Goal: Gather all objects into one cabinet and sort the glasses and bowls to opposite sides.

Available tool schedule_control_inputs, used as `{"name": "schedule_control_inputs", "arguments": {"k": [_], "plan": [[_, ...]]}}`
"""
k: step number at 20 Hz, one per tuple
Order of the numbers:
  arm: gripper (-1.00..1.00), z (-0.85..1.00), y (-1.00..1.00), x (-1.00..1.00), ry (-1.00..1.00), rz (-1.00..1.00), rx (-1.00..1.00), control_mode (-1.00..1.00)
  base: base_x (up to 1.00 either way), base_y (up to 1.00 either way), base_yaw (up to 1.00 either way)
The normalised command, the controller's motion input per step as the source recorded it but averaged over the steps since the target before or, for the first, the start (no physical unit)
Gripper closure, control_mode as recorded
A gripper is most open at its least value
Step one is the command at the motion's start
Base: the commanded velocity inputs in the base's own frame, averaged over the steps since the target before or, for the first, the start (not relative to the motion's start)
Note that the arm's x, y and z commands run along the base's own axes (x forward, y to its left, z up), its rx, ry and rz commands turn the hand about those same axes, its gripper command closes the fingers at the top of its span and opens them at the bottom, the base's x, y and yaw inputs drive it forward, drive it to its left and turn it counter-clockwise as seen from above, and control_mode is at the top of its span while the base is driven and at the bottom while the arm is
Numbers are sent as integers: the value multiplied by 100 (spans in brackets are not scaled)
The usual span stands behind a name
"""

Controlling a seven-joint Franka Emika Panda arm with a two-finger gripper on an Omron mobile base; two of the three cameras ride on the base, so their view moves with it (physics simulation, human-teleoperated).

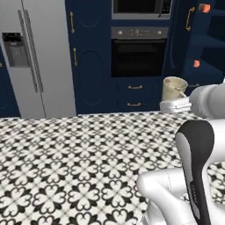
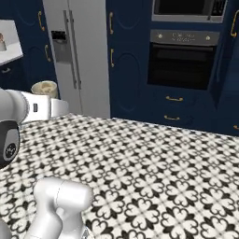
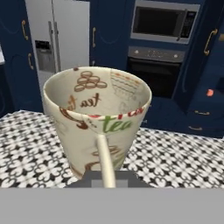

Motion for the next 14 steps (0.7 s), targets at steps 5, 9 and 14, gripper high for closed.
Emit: {"name": "schedule_control_inputs", "arguments": {"k": [5, 9, 14], "plan": [[100, 0, 0, 0, 0, 0, 0, 100, 37, -88, -3], [100, 0, 0, 0, 0, 0, 0, 100, 100, -41, -5], [100, 0, 0, 0, 0, 0, 0, 100, 74, -59, -4]]}}
